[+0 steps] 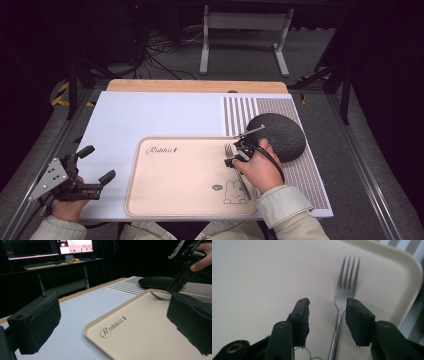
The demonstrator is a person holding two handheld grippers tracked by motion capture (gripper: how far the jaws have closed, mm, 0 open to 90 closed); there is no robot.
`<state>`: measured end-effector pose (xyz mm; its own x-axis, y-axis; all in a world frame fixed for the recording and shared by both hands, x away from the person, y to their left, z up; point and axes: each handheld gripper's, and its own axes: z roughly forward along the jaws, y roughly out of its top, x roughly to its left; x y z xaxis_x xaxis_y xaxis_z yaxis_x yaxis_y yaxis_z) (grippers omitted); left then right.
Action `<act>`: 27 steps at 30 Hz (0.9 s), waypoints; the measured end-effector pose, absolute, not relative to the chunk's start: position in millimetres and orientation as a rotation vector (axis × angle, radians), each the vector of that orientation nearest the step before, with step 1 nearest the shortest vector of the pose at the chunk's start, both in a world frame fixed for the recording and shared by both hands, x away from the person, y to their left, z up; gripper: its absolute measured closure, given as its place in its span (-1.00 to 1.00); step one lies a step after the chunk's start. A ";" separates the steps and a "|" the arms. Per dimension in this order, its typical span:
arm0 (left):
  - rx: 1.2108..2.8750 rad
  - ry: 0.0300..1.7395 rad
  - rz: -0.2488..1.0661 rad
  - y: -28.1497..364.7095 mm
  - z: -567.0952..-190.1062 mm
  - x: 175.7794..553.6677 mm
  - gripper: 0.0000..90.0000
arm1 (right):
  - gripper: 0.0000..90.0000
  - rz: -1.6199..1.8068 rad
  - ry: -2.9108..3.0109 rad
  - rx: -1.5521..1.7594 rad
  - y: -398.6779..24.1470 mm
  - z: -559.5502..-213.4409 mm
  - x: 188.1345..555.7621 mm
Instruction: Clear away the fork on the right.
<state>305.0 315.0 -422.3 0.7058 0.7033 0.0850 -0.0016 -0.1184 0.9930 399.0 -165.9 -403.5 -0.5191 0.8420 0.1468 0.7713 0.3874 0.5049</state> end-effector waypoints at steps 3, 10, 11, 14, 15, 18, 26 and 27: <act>1.590 0.586 0.662 315.2 -422.3 305.0 -1.00 | 0.64 0.859 2.537 1.311 -164.5 -395.7 399.7; 1.592 0.584 0.662 314.9 -422.3 305.2 -1.00 | 1.00 0.864 2.594 0.825 -164.8 -390.2 407.0; 1.592 0.585 0.663 314.9 -422.3 305.1 -1.00 | 1.00 0.865 2.607 0.768 -164.7 -390.9 408.3; 1.592 0.584 0.662 314.8 -422.3 305.2 -1.00 | 1.00 0.850 2.638 0.637 -163.2 -395.4 411.5; 1.592 0.583 0.661 314.7 -422.3 305.3 -1.00 | 1.00 0.836 2.659 0.591 -162.0 -397.8 413.0; 1.592 0.583 0.662 314.7 -422.3 305.2 -1.00 | 1.00 0.832 2.694 0.547 -160.1 -402.5 415.5; 1.592 0.581 0.659 314.9 -422.3 305.4 -1.00 | 1.00 0.777 2.753 0.547 -156.0 -417.0 424.1; 1.592 0.581 0.659 314.9 -422.3 305.4 -1.00 | 1.00 0.773 2.759 0.547 -156.1 -418.3 425.0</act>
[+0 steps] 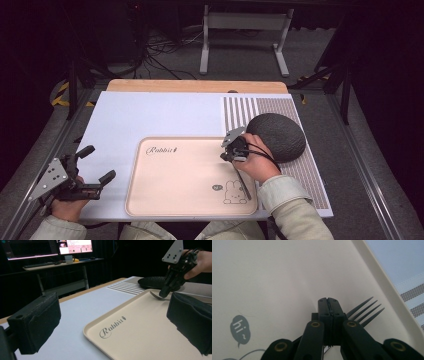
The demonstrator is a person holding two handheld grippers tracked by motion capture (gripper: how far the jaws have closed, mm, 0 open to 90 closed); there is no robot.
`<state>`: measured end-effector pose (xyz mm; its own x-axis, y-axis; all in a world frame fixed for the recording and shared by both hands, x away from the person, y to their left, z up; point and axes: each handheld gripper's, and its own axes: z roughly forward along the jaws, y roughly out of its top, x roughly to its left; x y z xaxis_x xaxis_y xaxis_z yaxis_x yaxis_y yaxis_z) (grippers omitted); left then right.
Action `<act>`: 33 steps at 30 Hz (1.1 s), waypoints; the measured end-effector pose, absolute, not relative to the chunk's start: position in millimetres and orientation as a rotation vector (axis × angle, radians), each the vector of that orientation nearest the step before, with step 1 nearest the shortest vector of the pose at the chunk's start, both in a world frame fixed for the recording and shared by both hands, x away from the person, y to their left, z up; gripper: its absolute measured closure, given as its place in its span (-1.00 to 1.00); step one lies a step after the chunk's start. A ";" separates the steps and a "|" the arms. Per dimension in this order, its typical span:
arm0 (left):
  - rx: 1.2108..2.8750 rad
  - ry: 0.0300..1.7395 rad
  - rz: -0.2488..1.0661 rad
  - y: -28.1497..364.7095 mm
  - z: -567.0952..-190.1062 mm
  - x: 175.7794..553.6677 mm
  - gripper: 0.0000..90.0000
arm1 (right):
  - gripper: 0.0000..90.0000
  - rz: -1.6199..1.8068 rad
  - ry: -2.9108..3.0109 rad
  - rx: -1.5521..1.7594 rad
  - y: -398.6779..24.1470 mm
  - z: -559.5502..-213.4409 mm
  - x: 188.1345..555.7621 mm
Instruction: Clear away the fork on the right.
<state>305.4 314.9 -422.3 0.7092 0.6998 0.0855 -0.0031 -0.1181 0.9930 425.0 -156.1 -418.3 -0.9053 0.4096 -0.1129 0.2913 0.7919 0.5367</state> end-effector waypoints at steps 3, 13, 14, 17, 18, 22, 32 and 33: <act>1.593 0.581 0.659 314.8 -422.3 305.4 -1.00 | 1.00 0.758 2.768 0.572 -156.2 -421.4 426.1; 1.594 0.579 0.658 314.7 -422.4 305.6 -1.00 | 1.00 0.738 2.774 0.618 -158.5 -429.1 429.6; 1.593 0.579 0.656 314.5 -422.4 305.6 -1.00 | 1.00 0.735 2.772 0.616 -158.3 -430.0 429.9; 1.593 0.579 0.657 314.6 -422.4 305.6 -1.00 | 1.00 0.730 2.775 0.630 -158.6 -431.5 430.0; 1.594 0.579 0.657 314.7 -422.4 305.7 -1.00 | 1.00 0.734 2.776 0.636 -158.9 -431.7 430.1; 1.596 0.579 0.656 314.9 -422.3 305.7 -1.00 | 1.00 0.720 2.779 0.636 -157.9 -431.3 429.6; 1.596 0.582 0.656 315.0 -422.4 305.8 -1.00 | 1.00 0.712 2.775 0.655 -160.0 -430.9 430.8; 1.596 0.582 0.655 315.1 -422.4 305.7 -1.00 | 1.00 0.708 2.773 0.652 -160.8 -430.7 431.2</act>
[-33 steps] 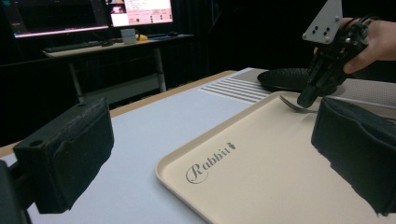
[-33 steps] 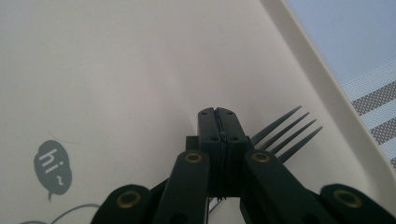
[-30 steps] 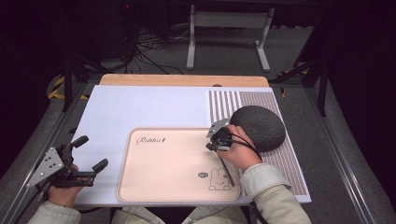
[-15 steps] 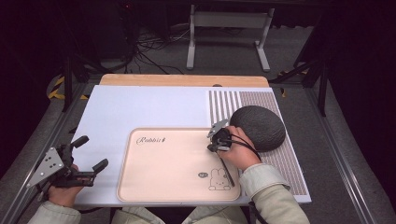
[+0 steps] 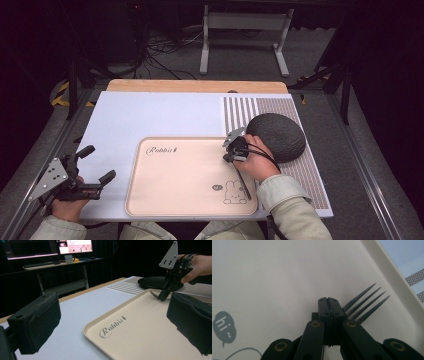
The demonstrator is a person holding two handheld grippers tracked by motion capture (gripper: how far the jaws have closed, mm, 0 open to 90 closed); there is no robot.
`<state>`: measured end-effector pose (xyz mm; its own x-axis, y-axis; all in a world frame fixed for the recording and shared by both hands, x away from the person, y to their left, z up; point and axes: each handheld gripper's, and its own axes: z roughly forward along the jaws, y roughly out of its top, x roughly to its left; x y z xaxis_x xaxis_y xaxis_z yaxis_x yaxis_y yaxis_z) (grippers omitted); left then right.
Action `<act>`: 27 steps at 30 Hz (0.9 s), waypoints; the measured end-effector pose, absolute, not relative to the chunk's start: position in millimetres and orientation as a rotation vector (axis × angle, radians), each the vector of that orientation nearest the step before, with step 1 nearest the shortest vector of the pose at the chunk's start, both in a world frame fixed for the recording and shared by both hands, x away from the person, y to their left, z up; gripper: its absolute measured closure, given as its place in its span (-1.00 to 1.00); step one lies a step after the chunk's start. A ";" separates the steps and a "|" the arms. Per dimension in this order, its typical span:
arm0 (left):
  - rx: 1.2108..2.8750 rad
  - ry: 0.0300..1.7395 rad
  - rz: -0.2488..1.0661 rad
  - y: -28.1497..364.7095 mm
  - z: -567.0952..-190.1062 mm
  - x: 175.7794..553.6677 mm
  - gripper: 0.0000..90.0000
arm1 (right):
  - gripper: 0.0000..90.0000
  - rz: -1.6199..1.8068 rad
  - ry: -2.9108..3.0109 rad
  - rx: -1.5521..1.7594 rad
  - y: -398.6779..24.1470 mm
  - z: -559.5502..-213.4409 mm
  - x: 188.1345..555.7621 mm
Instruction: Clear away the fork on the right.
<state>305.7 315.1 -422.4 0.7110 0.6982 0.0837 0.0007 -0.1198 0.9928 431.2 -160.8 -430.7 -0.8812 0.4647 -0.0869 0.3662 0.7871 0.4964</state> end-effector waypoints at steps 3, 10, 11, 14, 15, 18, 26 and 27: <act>1.595 0.582 0.655 315.1 -422.4 305.7 -1.00 | 1.00 0.693 2.769 0.673 -163.9 -430.0 431.9; 1.596 0.581 0.656 314.9 -422.4 305.7 -1.00 | 1.00 0.667 2.745 0.731 -173.3 -429.0 433.0; 1.597 0.581 0.656 315.0 -422.4 305.7 -1.00 | 1.00 0.667 2.745 0.731 -173.3 -429.0 433.0; 1.597 0.582 0.656 315.0 -422.4 305.7 -1.00 | 1.00 0.666 2.742 0.742 -176.5 -428.8 433.4; 1.597 0.582 0.656 315.0 -422.4 305.7 -1.00 | 1.00 0.664 2.743 0.751 -176.9 -428.6 433.2; 1.597 0.583 0.657 315.1 -422.4 305.6 -1.00 | 1.00 0.651 2.736 0.769 -179.0 -428.3 433.4; 1.594 0.582 0.660 314.9 -422.4 305.5 -1.00 | 1.00 0.636 2.729 0.803 -184.4 -427.4 433.3; 1.594 0.582 0.660 314.9 -422.3 305.5 -1.00 | 1.00 0.632 2.725 0.807 -185.0 -427.4 433.3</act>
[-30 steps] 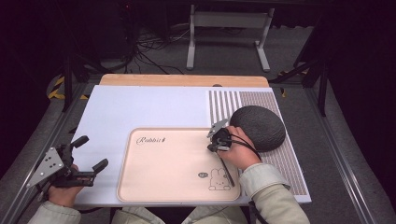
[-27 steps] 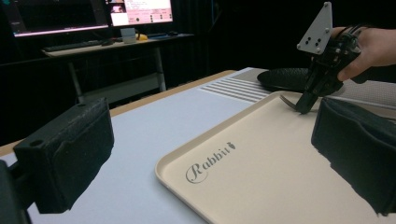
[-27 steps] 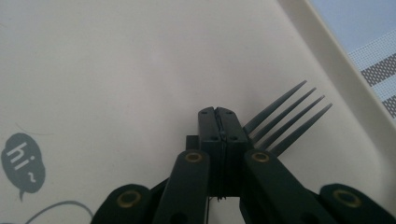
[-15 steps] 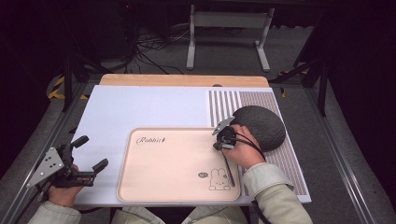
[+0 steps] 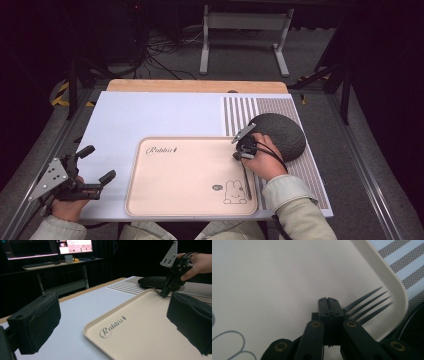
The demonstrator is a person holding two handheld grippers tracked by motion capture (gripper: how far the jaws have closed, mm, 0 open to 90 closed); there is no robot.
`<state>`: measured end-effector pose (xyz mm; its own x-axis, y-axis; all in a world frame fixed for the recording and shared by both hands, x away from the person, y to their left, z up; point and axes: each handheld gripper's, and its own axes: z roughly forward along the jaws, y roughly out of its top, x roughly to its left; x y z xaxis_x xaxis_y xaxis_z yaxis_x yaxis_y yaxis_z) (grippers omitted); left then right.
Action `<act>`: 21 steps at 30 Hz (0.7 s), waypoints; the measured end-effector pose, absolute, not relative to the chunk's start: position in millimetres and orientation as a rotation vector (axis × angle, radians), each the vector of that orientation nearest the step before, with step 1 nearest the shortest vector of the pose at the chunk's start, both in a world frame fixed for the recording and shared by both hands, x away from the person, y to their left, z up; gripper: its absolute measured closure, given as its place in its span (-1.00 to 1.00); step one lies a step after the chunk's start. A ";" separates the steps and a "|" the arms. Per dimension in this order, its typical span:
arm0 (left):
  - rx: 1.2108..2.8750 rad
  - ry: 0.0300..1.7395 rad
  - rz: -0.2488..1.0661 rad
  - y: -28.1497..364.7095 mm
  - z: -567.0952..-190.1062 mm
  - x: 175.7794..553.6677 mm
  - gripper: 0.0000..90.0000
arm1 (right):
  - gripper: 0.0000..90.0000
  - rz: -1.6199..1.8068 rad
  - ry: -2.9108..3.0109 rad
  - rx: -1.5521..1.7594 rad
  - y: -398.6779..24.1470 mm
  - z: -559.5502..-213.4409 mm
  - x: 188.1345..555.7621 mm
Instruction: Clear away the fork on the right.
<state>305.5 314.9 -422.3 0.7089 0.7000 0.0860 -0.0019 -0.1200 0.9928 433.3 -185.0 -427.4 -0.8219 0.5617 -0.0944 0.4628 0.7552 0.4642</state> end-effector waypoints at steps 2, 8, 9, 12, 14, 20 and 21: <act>1.594 0.582 0.659 314.9 -422.4 305.5 -1.00 | 1.00 0.631 2.723 0.817 -186.6 -427.3 433.0; 1.594 0.581 0.659 314.8 -422.4 305.6 -1.00 | 1.00 0.630 2.713 0.855 -188.6 -427.3 432.4; 1.595 0.582 0.659 314.9 -422.4 305.5 -1.00 | 1.00 0.632 2.713 0.856 -188.9 -427.3 432.5; 1.593 0.580 0.659 314.8 -422.4 305.7 -1.00 | 1.00 0.641 2.711 0.868 -189.8 -426.6 432.0; 1.598 0.581 0.657 315.1 -422.2 305.7 -1.00 | 1.00 0.685 2.704 0.875 -190.4 -423.9 430.8; 1.595 0.582 0.660 315.0 -422.3 305.4 -1.00 | 0.73 0.774 2.646 0.837 -193.2 -408.3 425.8; 1.595 0.582 0.659 315.0 -422.3 305.4 -1.00 | 0.61 0.786 2.630 0.823 -193.6 -405.5 424.6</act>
<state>305.4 315.0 -422.3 0.7090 0.7000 0.0858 -0.0013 -0.1203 0.9927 424.6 -193.6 -405.5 -0.8004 0.5919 -0.0949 0.4427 0.6904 0.5722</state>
